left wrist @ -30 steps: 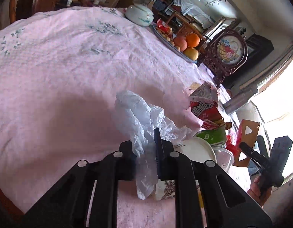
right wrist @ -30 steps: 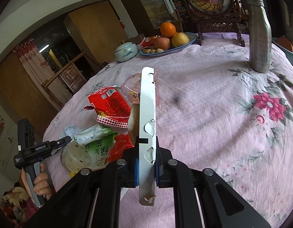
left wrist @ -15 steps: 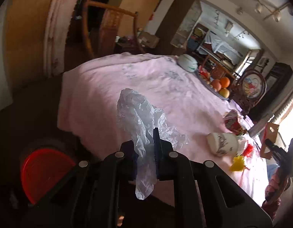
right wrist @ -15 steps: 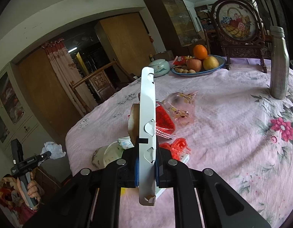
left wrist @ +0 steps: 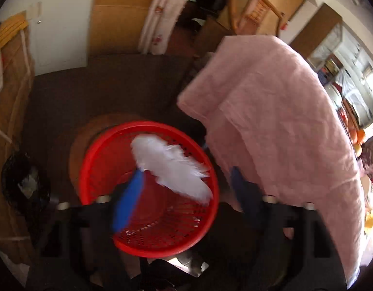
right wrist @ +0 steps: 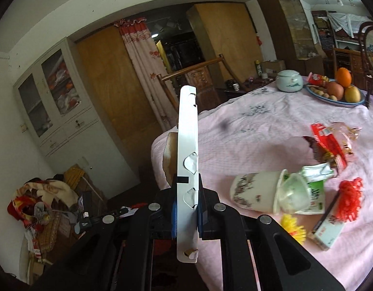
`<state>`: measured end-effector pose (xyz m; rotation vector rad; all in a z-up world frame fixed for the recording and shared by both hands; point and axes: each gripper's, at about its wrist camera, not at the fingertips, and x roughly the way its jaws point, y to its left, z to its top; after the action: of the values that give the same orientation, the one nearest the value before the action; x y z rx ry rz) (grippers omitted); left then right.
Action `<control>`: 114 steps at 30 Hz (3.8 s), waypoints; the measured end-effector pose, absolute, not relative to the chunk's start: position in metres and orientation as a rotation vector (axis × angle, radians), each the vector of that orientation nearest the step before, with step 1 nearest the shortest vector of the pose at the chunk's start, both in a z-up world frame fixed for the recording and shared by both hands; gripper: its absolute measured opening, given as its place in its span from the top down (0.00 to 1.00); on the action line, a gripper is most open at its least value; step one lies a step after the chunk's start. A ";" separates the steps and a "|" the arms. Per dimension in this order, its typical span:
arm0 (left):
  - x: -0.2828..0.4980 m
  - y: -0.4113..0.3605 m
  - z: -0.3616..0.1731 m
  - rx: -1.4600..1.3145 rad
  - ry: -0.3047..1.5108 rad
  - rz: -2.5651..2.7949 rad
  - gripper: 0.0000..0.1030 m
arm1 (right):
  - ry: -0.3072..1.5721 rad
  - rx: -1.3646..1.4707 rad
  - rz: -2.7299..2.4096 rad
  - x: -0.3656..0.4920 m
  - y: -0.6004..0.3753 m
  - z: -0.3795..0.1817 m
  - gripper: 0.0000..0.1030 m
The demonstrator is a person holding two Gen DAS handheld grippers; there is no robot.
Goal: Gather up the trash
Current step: 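Carry the plastic bag over the red basket and open the left tool, then lower the cardboard sleeve into the red basket and open the right tool, then return the left tool to the table and grasp the white bird-painted mug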
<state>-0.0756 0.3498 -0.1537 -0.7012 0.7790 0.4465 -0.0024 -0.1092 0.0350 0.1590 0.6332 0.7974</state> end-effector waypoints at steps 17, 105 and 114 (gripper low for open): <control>-0.167 0.422 -0.162 -0.844 0.648 0.835 0.08 | 0.961 0.011 1.102 -0.015 0.118 -0.046 0.88; 0.112 -0.005 -0.049 -0.051 0.818 -0.227 0.07 | 0.614 0.234 0.261 0.014 -0.274 -0.034 0.05; 0.097 0.050 -0.035 -0.084 0.749 -0.094 0.22 | 0.603 0.223 0.253 0.012 -0.274 -0.034 0.05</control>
<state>0.0966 0.0504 -0.0354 -0.0845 0.7492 -0.0936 0.0125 -0.2739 -0.0336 0.2232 0.6034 0.2528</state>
